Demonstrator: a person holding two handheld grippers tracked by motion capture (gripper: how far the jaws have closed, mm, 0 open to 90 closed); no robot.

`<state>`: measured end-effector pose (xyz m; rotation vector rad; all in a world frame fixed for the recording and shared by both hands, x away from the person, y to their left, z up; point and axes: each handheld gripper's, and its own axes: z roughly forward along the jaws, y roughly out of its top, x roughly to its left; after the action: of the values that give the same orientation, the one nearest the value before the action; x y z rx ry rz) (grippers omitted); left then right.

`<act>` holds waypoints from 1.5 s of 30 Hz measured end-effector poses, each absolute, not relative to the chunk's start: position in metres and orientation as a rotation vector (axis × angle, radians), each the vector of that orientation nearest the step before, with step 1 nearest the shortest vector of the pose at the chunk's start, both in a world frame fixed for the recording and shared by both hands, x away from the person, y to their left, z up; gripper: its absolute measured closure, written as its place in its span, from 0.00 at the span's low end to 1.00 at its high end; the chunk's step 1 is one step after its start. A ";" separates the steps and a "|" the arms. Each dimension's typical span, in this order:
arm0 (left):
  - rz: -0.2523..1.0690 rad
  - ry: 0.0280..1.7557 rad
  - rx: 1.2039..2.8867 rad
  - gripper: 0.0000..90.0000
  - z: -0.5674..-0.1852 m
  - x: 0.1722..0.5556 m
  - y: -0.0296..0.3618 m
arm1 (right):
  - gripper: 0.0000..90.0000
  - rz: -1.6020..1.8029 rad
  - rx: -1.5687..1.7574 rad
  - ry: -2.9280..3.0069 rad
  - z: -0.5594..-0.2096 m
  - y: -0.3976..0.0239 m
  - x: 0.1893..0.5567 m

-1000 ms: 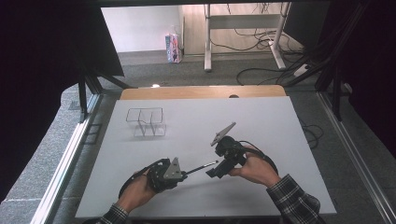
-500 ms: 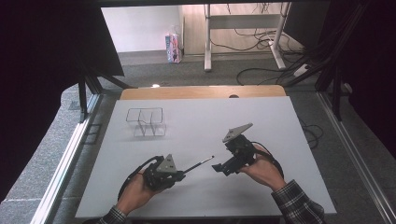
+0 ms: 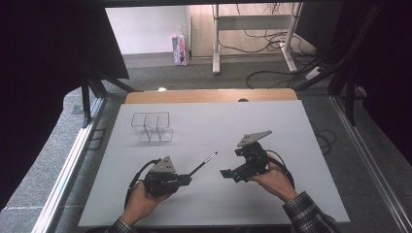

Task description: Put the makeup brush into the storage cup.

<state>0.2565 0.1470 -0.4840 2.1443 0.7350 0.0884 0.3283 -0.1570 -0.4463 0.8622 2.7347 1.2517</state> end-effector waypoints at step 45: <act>0.023 0.692 2.035 0.56 -0.487 0.255 0.136 | 0.93 1.897 1.019 2.744 -0.439 -0.148 0.331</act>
<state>0.2546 0.1356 -0.4872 2.0348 0.6920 0.0231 0.3308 -0.1483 -0.4390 1.0187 2.7438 1.8971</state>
